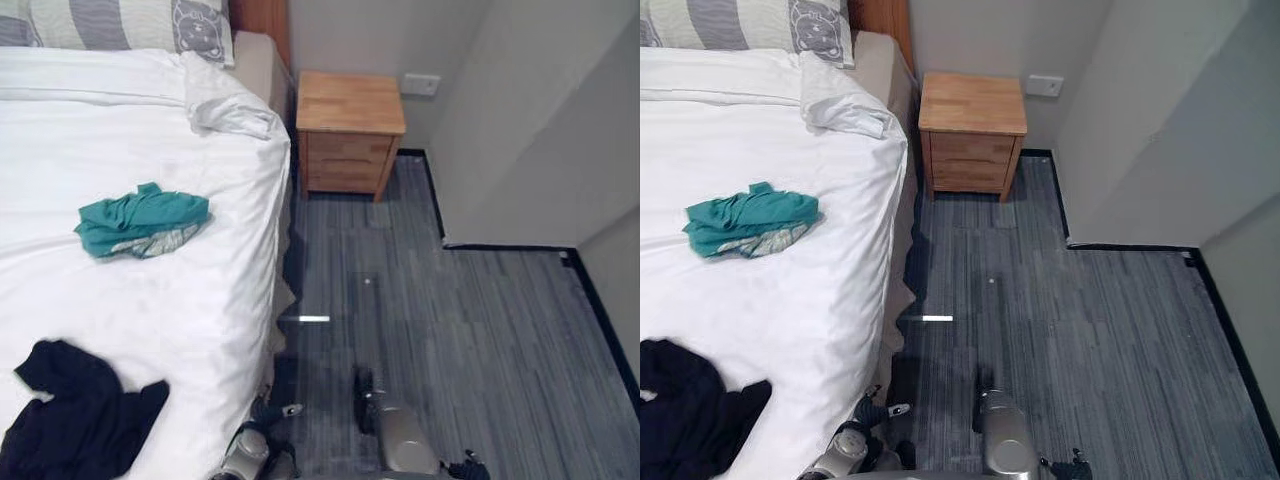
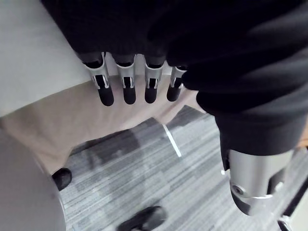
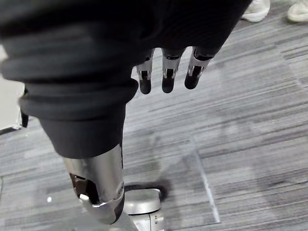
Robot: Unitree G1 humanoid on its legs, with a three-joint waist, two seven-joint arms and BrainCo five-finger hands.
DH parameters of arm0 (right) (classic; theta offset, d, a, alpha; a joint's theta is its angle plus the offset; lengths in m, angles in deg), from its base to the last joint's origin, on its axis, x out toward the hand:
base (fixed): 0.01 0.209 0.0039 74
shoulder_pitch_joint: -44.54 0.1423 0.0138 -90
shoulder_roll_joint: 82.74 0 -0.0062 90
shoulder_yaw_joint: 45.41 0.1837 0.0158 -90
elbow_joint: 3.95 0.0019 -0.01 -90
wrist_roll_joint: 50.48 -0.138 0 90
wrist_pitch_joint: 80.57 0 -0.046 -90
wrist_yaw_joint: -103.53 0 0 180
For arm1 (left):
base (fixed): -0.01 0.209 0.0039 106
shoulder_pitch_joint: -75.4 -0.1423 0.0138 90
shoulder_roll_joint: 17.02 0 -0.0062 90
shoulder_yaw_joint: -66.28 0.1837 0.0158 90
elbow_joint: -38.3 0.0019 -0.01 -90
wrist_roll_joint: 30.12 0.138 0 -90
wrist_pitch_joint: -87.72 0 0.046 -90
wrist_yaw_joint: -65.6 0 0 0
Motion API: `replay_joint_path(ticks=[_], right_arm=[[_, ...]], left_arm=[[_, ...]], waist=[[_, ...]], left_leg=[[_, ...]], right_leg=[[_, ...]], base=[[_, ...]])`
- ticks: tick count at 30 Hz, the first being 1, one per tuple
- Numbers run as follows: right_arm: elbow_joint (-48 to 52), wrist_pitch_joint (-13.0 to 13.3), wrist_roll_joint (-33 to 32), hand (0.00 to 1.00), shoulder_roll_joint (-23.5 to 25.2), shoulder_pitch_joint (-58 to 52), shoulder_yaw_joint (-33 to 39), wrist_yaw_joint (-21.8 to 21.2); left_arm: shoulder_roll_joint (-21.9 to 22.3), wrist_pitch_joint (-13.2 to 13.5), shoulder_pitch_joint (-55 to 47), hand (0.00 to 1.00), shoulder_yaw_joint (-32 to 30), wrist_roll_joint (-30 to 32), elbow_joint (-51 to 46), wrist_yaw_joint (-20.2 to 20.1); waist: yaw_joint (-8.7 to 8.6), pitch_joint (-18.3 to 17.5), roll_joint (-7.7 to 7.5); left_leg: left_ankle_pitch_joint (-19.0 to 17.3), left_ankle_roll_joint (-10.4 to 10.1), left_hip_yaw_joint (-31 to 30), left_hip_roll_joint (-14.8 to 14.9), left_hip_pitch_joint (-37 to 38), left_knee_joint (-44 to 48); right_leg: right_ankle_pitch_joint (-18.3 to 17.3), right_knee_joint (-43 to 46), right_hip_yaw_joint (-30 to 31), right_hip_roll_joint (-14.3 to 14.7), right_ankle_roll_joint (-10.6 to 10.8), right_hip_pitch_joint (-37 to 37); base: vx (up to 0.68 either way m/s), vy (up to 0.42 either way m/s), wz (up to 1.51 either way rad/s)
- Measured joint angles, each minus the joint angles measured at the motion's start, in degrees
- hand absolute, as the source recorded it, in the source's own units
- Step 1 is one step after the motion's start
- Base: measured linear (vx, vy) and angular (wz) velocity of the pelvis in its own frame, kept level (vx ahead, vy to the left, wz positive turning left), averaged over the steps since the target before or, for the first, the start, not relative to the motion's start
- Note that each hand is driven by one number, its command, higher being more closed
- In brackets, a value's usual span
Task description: Tidy the bed and pick cloth on bed and put in laundry
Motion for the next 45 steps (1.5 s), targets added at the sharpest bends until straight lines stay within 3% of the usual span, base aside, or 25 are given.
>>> replay_joint_path(ticks=[1,3,4,5,7,10,12,13,14,15,16,18,19,22,24,25,27,28,29,31,34,36,37,39,45], right_arm=[[0.09,0.07,0.33,0.00,-1.64,0.20,-0.16,-0.03],[0.32,0.10,0.71,0.00,-2.04,2.08,-0.01,0.01],[1.33,0.06,0.67,0.00,-2.36,2.34,-0.34,-0.12],[1.01,-0.03,0.69,0.00,-3.25,3.05,-1.19,0.04],[0.94,0.03,0.59,0.00,-3.84,3.99,-3.23,0.00],[1.17,0.07,0.70,0.00,-2.86,6.55,-4.82,-0.15],[1.26,0.06,2.10,0.00,-2.92,7.16,-4.48,-0.24],[1.04,0.01,2.42,0.00,-2.98,7.12,-4.42,-0.20],[0.85,-0.26,2.75,0.00,-2.50,6.92,-4.44,-0.14],[0.64,-0.55,4.05,0.00,-1.13,6.11,-5.01,-0.17],[0.58,-0.45,4.77,0.00,-1.40,6.92,-4.77,-0.25],[0.48,-0.62,6.49,0.00,-1.38,8.18,-4.82,-0.29],[0.46,-0.61,6.83,0.00,-1.43,8.40,-5.26,-0.15],[0.83,-0.30,6.76,0.00,-1.67,8.44,-5.63,-0.10],[1.13,0.10,6.66,0.00,-1.65,8.40,-5.54,-0.10],[1.16,0.15,6.55,0.00,-1.61,8.38,-5.18,-0.09],[1.27,0.13,5.47,0.00,-1.53,8.08,-4.40,0.04],[1.93,0.06,4.15,0.00,-0.51,6.62,-3.67,0.17],[2.46,-0.35,3.35,0.00,-2.24,6.67,-2.70,0.16],[9.54,-1.18,1.99,0.00,-2.87,4.43,-2.56,1.23],[26.74,-0.96,0.47,0.00,-1.67,0.61,-5.30,2.48],[39.89,0.21,1.11,0.00,-0.24,0.72,-6.11,4.10],[40.39,0.31,1.23,0.00,-0.16,0.85,-6.05,4.22],[45.42,1.28,5.39,0.00,-0.51,3.68,-3.21,6.27],[52.04,0.22,13.19,0.00,-0.82,10.05,1.41,7.44]], left_arm=[[0.73,0.09,-1.14,0.00,-1.25,0.91,-0.02,-0.28],[1.25,0.32,-1.46,0.00,-2.59,1.08,-0.20,-0.44],[1.36,0.20,-1.28,0.00,-5.16,0.50,-0.75,-0.43],[1.87,0.36,-1.70,0.00,-6.88,-0.02,-2.53,-0.36],[1.18,0.41,-1.70,0.00,-6.87,-0.58,-5.16,-0.13],[1.08,1.17,-1.51,0.00,-6.47,-1.44,-8.28,0.75],[2.71,1.24,-1.53,0.00,-5.89,-2.26,-8.11,0.97],[2.92,1.45,-1.77,0.00,-5.86,-2.89,-8.37,1.02],[2.77,1.61,-1.78,0.00,-5.81,-3.30,-8.93,0.98],[2.06,1.57,-1.95,0.00,-5.86,-3.31,-9.23,0.99],[2.42,1.42,-1.96,0.00,-6.04,-3.46,-8.89,1.22],[1.72,1.21,-1.95,0.00,-5.20,-4.51,-8.65,1.81],[0.83,1.18,-1.75,0.00,-4.90,-5.26,-7.79,2.08],[-0.14,0.48,-1.99,0.00,-5.89,-7.29,-6.60,3.10],[-0.05,0.36,-1.96,0.00,-5.86,-7.29,-5.61,2.95],[0.01,0.51,-1.90,0.00,-5.83,-7.29,-5.51,2.92],[-0.03,0.90,-2.16,0.00,-6.35,-7.40,-5.55,2.99],[-0.03,1.15,-2.54,0.00,-8.23,-8.29,-5.90,2.87],[2.04,0.94,-2.15,0.00,-11.09,-9.24,-5.98,2.87],[4.13,1.57,-4.19,0.00,-12.69,-9.80,-7.20,2.81],[4.65,1.97,-5.27,0.00,-13.24,-11.60,-8.58,2.80],[3.93,2.48,-5.97,0.00,-12.50,-11.93,-9.74,2.24],[3.76,2.50,-6.02,0.00,-12.32,-11.93,-9.71,2.16],[2.19,2.45,-6.10,0.00,-9.24,-11.58,-9.52,1.64],[-0.12,2.39,-5.77,0.00,-6.69,-9.37,-9.53,-1.63]], waist=[[-0.26,-0.94,2.90],[-0.21,-1.36,4.17],[0.00,-0.88,4.78],[1.62,-0.09,5.15],[3.24,1.26,4.30],[4.49,1.60,2.03],[4.84,0.82,3.39],[5.57,0.72,3.53],[6.94,0.43,2.49],[7.68,-1.53,-0.46],[7.19,-1.28,-0.66],[6.14,-0.91,-2.03],[5.94,0.07,-1.93],[6.09,0.53,-1.61],[5.87,0.50,-1.60],[5.47,0.44,-1.69],[4.58,-0.07,-2.48],[4.33,-0.17,-2.98],[4.99,0.51,0.26],[6.48,-1.05,2.37],[5.69,-1.80,3.25],[5.93,-2.05,2.61],[5.91,-2.18,2.41],[5.75,-3.07,1.43],[6.00,-2.76,-0.41]], left_leg=[[-0.67,-1.79,2.05,3.15,3.09,-0.62],[0.47,-4.78,6.65,5.43,-2.46,15.95],[6.78,-7.98,7.76,8.50,-9.54,34.68],[6.92,-8.29,7.95,11.90,-14.71,50.98],[4.93,-6.84,8.05,13.73,-19.05,61.67],[4.59,-6.22,12.07,12.47,-26.00,46.65],[9.32,-5.93,19.71,8.67,-27.34,19.88],[13.03,-2.26,21.03,7.98,-27.55,19.07],[12.73,0.72,21.97,7.16,-27.06,20.06],[10.64,3.37,26.09,4.87,-26.33,21.01],[8.27,4.36,25.62,4.19,-25.55,21.15],[6.90,3.86,17.70,0.96,-21.12,17.37],[6.74,3.75,13.25,0.17,-18.67,15.66],[6.94,3.42,1.75,0.68,-10.96,11.10],[6.96,3.26,-3.91,0.88,-9.11,10.53],[6.26,2.09,-7.82,0.73,-9.55,11.41],[2.07,-3.48,-13.67,0.76,-11.63,14.53],[-3.58,-7.93,-16.80,1.15,-13.08,16.94],[-4.80,-9.68,-20.35,4.36,-13.13,18.23],[-1.24,-10.05,-19.96,7.74,-14.10,16.96],[5.72,-7.25,-14.56,10.54,-17.14,17.43],[6.05,-3.50,9.73,14.73,-21.60,27.36],[5.87,-3.21,11.30,14.79,-21.63,27.76],[4.99,-1.59,25.58,11.59,-20.74,25.86],[11.14,-2.18,25.10,5.29,-15.91,7.67]], right_leg=[[2.45,5.05,-3.64,1.91,-0.63,-0.55],[0.31,7.92,-3.66,3.57,-3.21,-0.02],[-0.91,6.18,-2.94,5.90,-4.71,4.11],[-1.95,3.37,-1.23,9.49,-5.35,9.48],[-3.41,-0.45,1.16,11.87,-5.83,18.96],[-4.84,-6.82,3.49,10.64,-3.63,28.05],[-8.27,-10.11,3.33,9.18,-1.34,31.92],[-9.85,-9.07,3.14,8.63,-0.93,32.23],[-11.71,-7.03,3.15,7.16,0.22,32.26],[-15.18,1.14,1.44,3.90,3.75,30.69],[-15.51,12.59,-0.17,2.56,4.70,26.94],[-1.83,44.20,-0.58,-2.38,3.33,14.03],[-4.95,50.49,-0.38,-2.36,1.77,10.89],[-11.77,39.73,1.42,0.92,1.03,7.62],[-11.74,26.87,10.34,3.25,1.91,5.82],[-10.14,17.88,20.81,4.12,2.87,4.53],[-8.55,10.80,34.09,4.10,4.50,3.88],[-5.31,9.54,36.06,3.22,7.64,4.93],[-8.11,16.31,31.41,5.49,7.46,4.10],[-12.12,20.56,26.08,7.14,5.77,3.74],[-12.99,20.16,18.54,6.37,2.80,6.07],[-11.17,13.92,11.91,4.95,0.22,11.49],[-11.08,13.50,11.45,4.77,0.13,11.79],[-10.30,9.21,4.11,3.20,-0.01,14.77],[-6.80,1.86,-1.20,1.44,0.53,19.11]], base=[[0.79,-0.241,-0.40],[0.81,-0.306,-0.42],[0.68,-0.311,-0.58],[0.68,-0.263,-0.79],[0.65,-0.151,-0.87],[0.64,-0.103,-0.70],[0.66,0.107,-0.38],[0.43,0.124,-0.15],[0.55,0.179,0.07],[0.69,0.205,0.42],[0.82,0.245,1.11],[0.63,0.101,1.93],[0.76,-0.063,2.40],[0.59,-0.195,2.32],[0.63,-0.361,2.37],[0.51,-0.428,2.51],[0.46,-0.488,2.82],[0.39,-0.630,2.61],[0.40,-0.726,2.23],[0.26,-0.586,1.37],[0.17,-0.423,1.25],[0.12,-0.319,1.10],[0.12,-0.269,1.25],[0.07,-0.125,1.47],[0.07,0.006,0.94]])
